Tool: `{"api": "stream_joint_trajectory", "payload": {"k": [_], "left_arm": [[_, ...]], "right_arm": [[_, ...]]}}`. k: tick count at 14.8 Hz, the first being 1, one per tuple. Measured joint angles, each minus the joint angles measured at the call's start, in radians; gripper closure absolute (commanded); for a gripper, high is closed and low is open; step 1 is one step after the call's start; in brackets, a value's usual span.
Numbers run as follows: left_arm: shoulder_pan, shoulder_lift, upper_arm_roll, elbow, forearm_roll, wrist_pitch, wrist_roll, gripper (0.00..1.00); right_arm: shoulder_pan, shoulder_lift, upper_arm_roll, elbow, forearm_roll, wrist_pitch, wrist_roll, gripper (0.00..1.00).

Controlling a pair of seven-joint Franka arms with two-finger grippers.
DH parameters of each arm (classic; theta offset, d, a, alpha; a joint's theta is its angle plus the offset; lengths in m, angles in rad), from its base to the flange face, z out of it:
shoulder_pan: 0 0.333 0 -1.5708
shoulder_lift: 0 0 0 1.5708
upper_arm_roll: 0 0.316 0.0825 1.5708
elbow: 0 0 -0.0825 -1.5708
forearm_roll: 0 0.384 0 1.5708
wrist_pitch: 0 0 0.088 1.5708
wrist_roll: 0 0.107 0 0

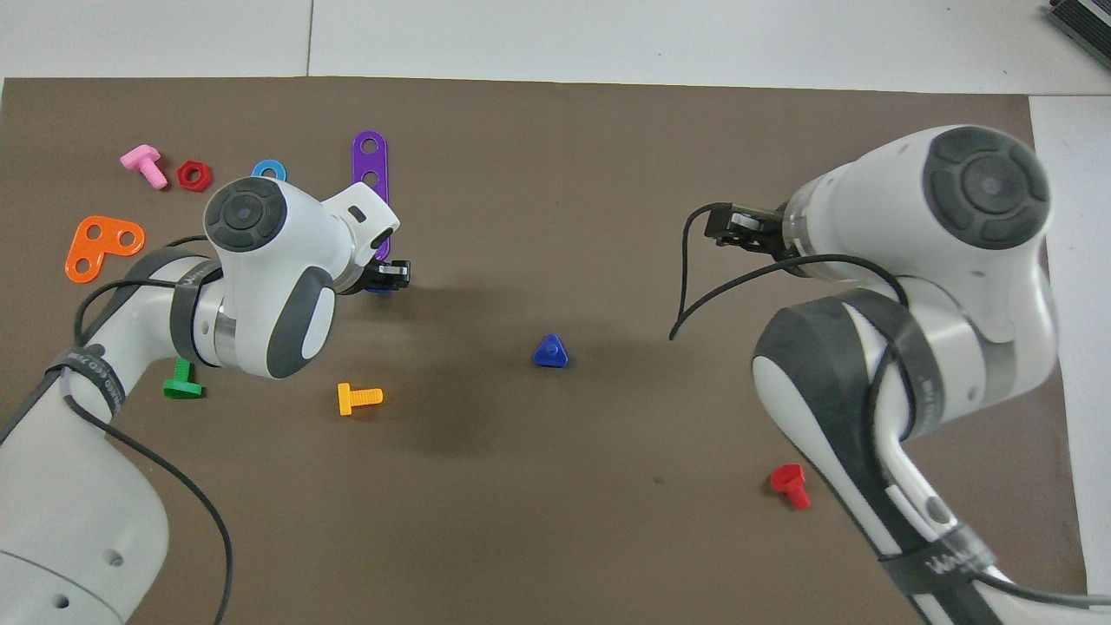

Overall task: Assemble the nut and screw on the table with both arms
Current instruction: 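Carry the blue nut with the left gripper over the blue screw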

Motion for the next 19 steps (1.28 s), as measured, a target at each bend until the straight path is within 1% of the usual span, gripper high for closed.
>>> {"api": "stream_joint_trajectory", "payload": {"k": [3, 5, 6, 9, 11, 14, 16, 19], "left_arm": [[-0.102, 0.002, 0.000, 0.064, 0.000, -0.113, -0.163, 0.98], [-0.150, 0.003, 0.001, 0.124, 0.000, -0.188, -0.245, 0.98], [-0.169, 0.004, 0.001, 0.144, 0.000, -0.203, -0.281, 0.98], [-0.209, 0.013, -0.001, 0.161, -0.006, -0.197, -0.359, 0.98], [-0.241, 0.023, -0.001, 0.161, -0.026, -0.171, -0.400, 0.98], [-0.295, 0.028, -0.002, 0.162, -0.056, -0.152, -0.460, 0.98], [-0.326, 0.029, -0.002, 0.162, -0.069, -0.145, -0.491, 0.98], [-0.356, 0.033, -0.001, 0.156, -0.071, -0.141, -0.527, 0.98]], "right_arm": [[-0.077, -0.057, -0.001, 0.001, 0.005, -0.037, -0.093, 0.01], [-0.112, -0.080, -0.001, 0.015, 0.005, -0.067, -0.147, 0.01], [-0.125, -0.087, -0.002, 0.031, 0.005, -0.096, -0.173, 0.01], [-0.147, -0.094, -0.003, 0.083, 0.010, -0.180, -0.220, 0.01], [-0.159, -0.094, -0.004, 0.124, 0.030, -0.231, -0.252, 0.01], [-0.205, -0.094, -0.006, 0.179, 0.060, -0.317, -0.345, 0.01], [-0.218, -0.094, -0.008, 0.186, 0.060, -0.337, -0.392, 0.01], [-0.215, -0.094, -0.005, 0.175, 0.059, -0.344, -0.405, 0.01]]}}
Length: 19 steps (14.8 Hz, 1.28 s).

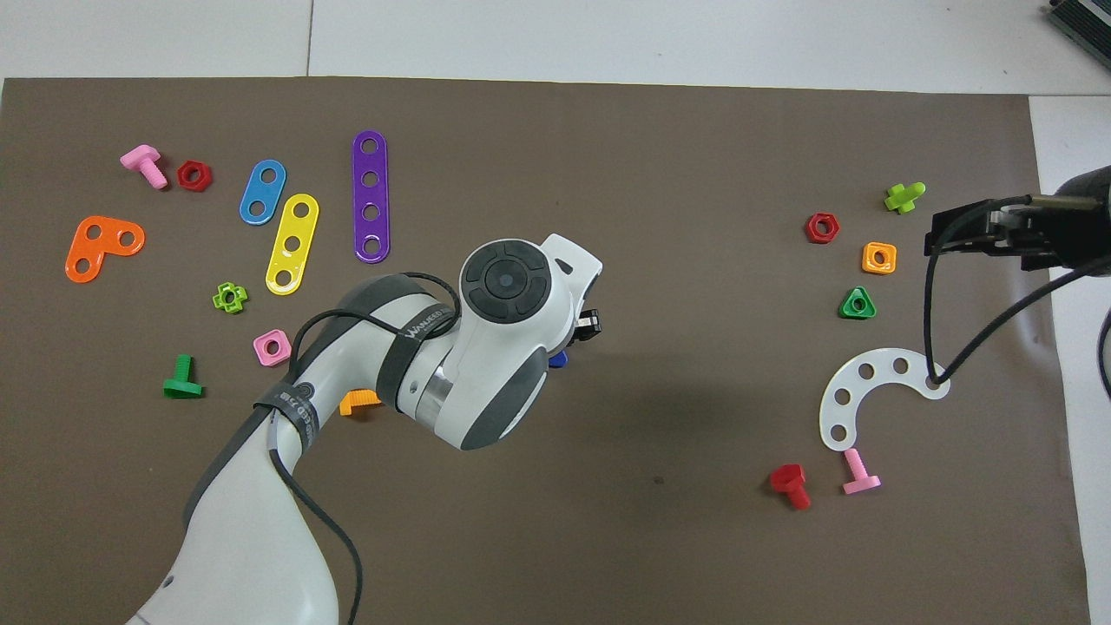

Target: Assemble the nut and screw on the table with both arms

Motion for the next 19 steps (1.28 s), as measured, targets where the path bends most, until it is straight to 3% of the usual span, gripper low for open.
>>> {"api": "stream_joint_trajectory", "payload": {"k": [8, 9, 10, 11, 12, 16, 19], "left_arm": [[-0.013, 0.016, 0.000, -0.038, 0.000, 0.028, -0.010, 0.97], [-0.014, 0.016, 0.000, -0.050, 0.000, 0.047, -0.010, 0.87], [-0.017, 0.016, 0.000, -0.063, 0.000, 0.065, -0.010, 0.53], [-0.019, 0.016, 0.000, -0.072, 0.000, 0.079, -0.011, 0.09], [-0.022, 0.016, 0.001, -0.077, 0.000, 0.086, -0.011, 0.00], [-0.024, 0.015, 0.008, -0.059, 0.000, 0.084, -0.009, 0.00], [-0.018, 0.014, 0.021, 0.009, 0.000, 0.025, -0.007, 0.00]], "right_arm": [[0.003, -0.009, 0.005, -0.028, -0.002, -0.002, 0.000, 0.01], [0.003, -0.011, 0.006, -0.031, -0.002, -0.002, 0.000, 0.01], [0.003, -0.013, 0.006, -0.035, -0.002, -0.002, 0.000, 0.01], [0.003, -0.016, 0.006, -0.039, -0.002, -0.002, 0.000, 0.01], [0.003, -0.018, 0.006, -0.043, -0.002, -0.002, 0.000, 0.01], [0.003, -0.020, 0.006, -0.048, -0.002, -0.002, 0.000, 0.01], [0.003, -0.020, 0.006, -0.048, -0.002, -0.002, 0.000, 0.01]]}}
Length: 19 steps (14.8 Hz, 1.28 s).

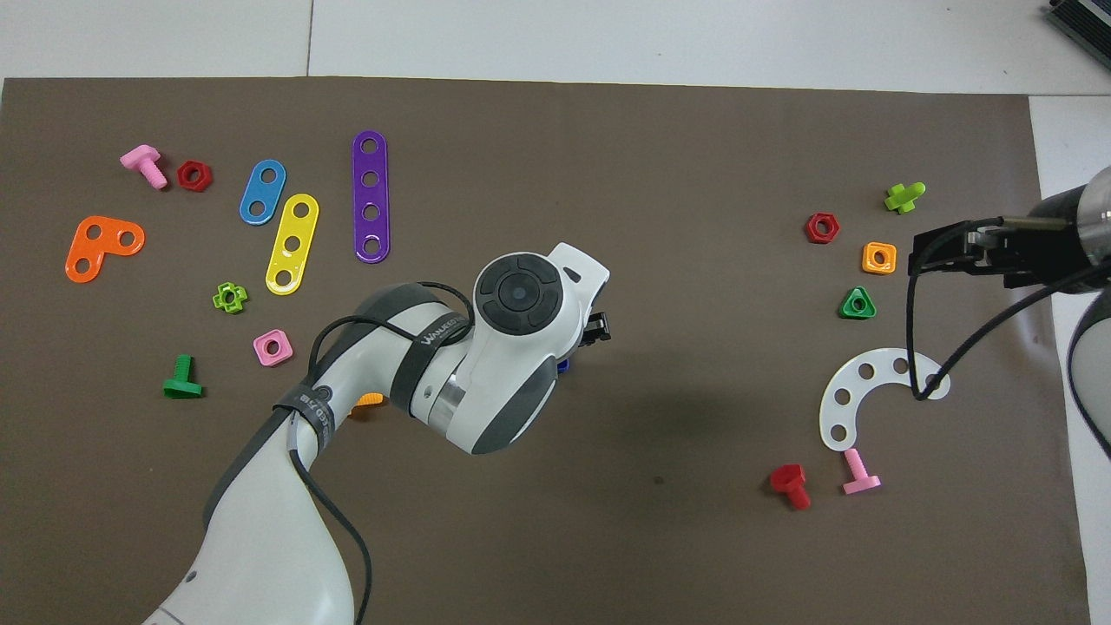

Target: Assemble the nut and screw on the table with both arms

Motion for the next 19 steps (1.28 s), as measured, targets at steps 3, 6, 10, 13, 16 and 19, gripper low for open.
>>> {"api": "stream_joint_trajectory", "payload": {"k": [3, 6, 10, 13, 16, 19], "left_arm": [[0.058, -0.005, 0.007, 0.099, 0.000, -0.108, 0.038, 0.00], [0.178, -0.051, 0.007, 0.190, 0.000, -0.285, 0.175, 0.00], [0.342, -0.152, 0.014, 0.204, 0.000, -0.413, 0.372, 0.00], [0.476, -0.176, 0.018, 0.199, 0.000, -0.477, 0.604, 0.00], [0.594, -0.216, 0.020, 0.163, 0.000, -0.496, 0.710, 0.00], [0.653, -0.299, 0.021, 0.109, 0.025, -0.501, 0.728, 0.00]], "right_arm": [[0.000, -0.001, 0.000, -0.001, 0.000, 0.000, 0.000, 0.01], [0.000, -0.002, 0.000, -0.002, 0.000, 0.000, 0.000, 0.01], [0.002, -0.003, 0.002, -0.003, -0.017, 0.000, 0.000, 0.01], [0.009, -0.004, 0.005, -0.004, -0.034, 0.000, 0.003, 0.01], [0.012, -0.004, 0.005, -0.004, -0.034, 0.000, 0.005, 0.01], [0.012, -0.004, 0.005, -0.004, -0.034, 0.000, 0.005, 0.01]]}}
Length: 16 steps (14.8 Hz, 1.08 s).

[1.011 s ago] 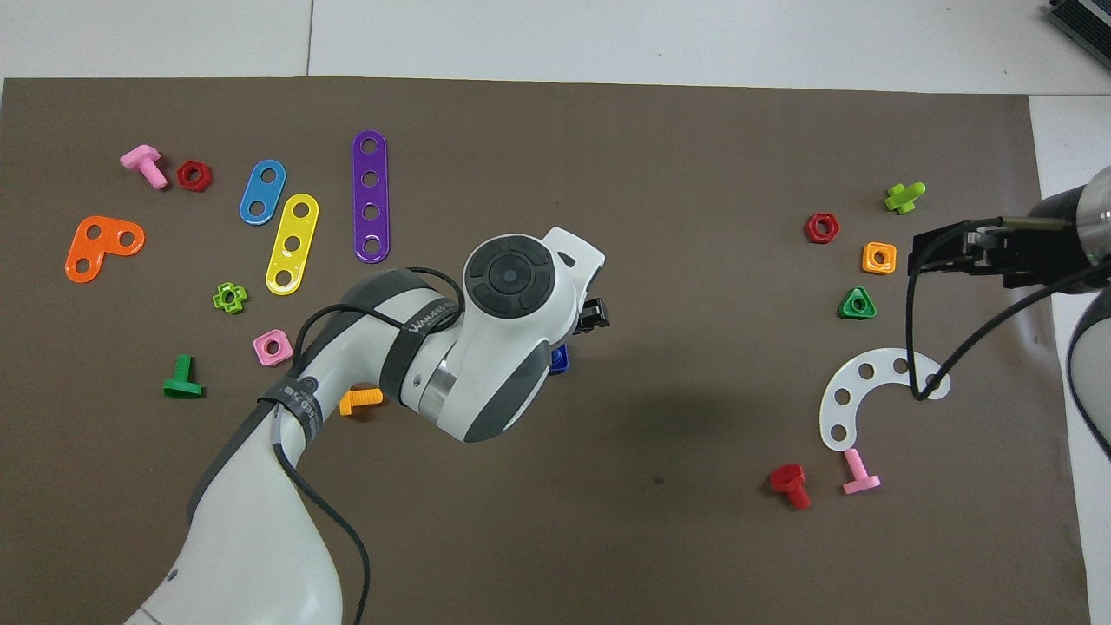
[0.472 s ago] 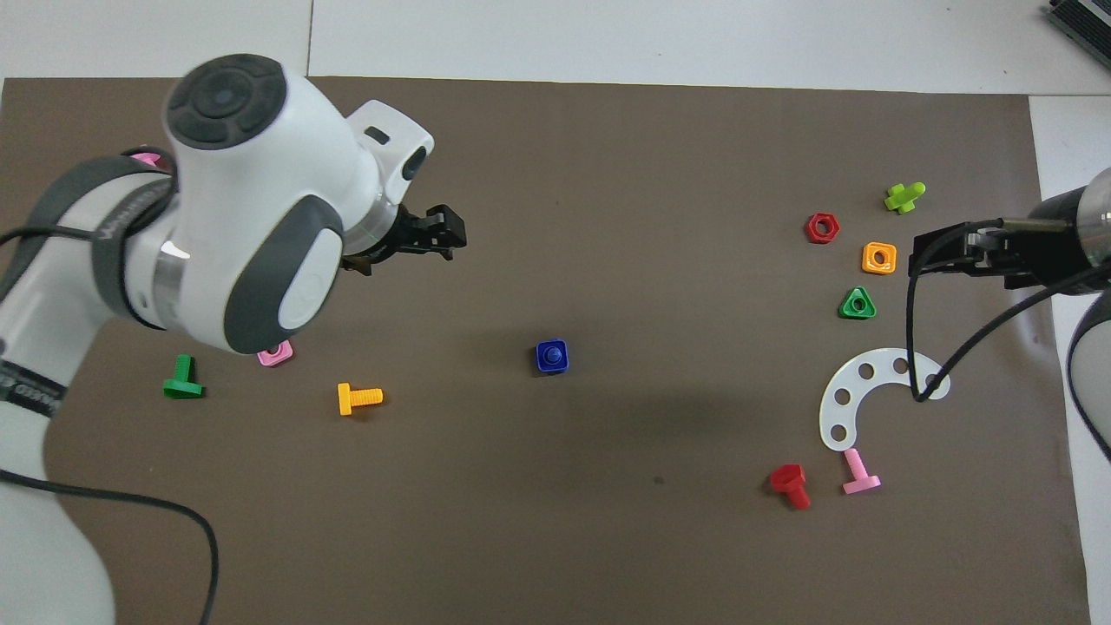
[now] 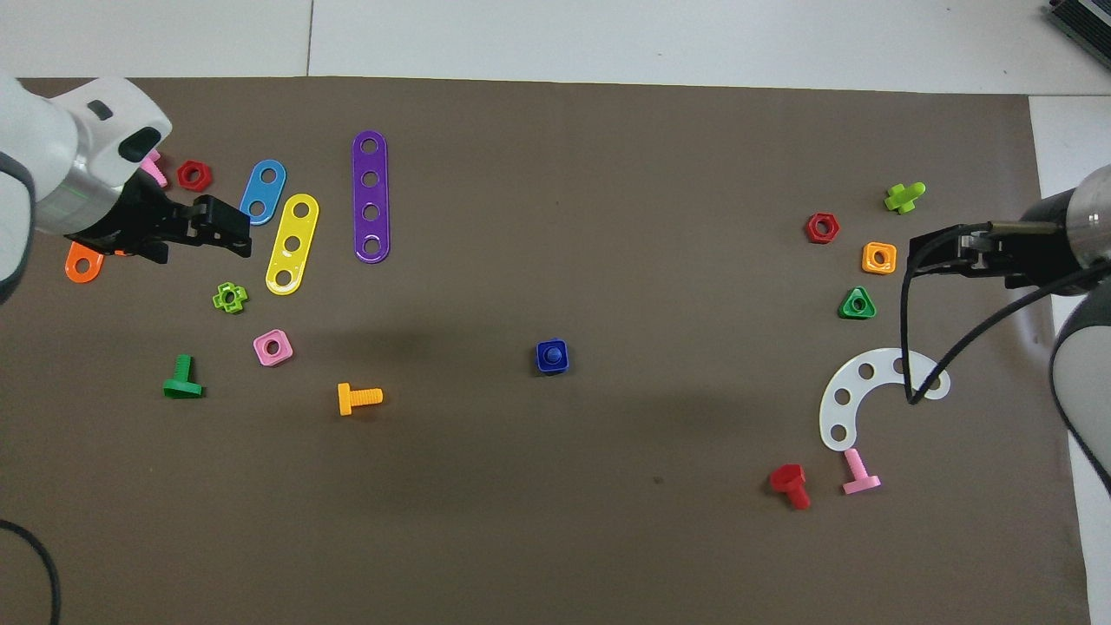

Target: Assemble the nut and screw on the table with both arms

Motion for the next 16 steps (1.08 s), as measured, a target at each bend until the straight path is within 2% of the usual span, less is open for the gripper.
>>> {"api": "stream_joint_trajectory", "payload": {"k": [3, 7, 16], "left_arm": [[0.001, -0.084, -0.007, -0.024, 0.046, -0.051, -0.002, 0.00], [-0.001, -0.146, -0.015, -0.022, 0.050, -0.104, -0.003, 0.00], [-0.003, -0.162, -0.015, -0.010, 0.053, -0.103, -0.003, 0.00]], "right_arm": [[0.000, 0.000, 0.000, 0.000, 0.000, 0.000, 0.000, 0.01], [0.000, 0.000, 0.000, -0.001, 0.000, 0.000, 0.000, 0.01], [-0.001, 0.000, 0.000, -0.002, 0.000, 0.000, 0.000, 0.01]]}}
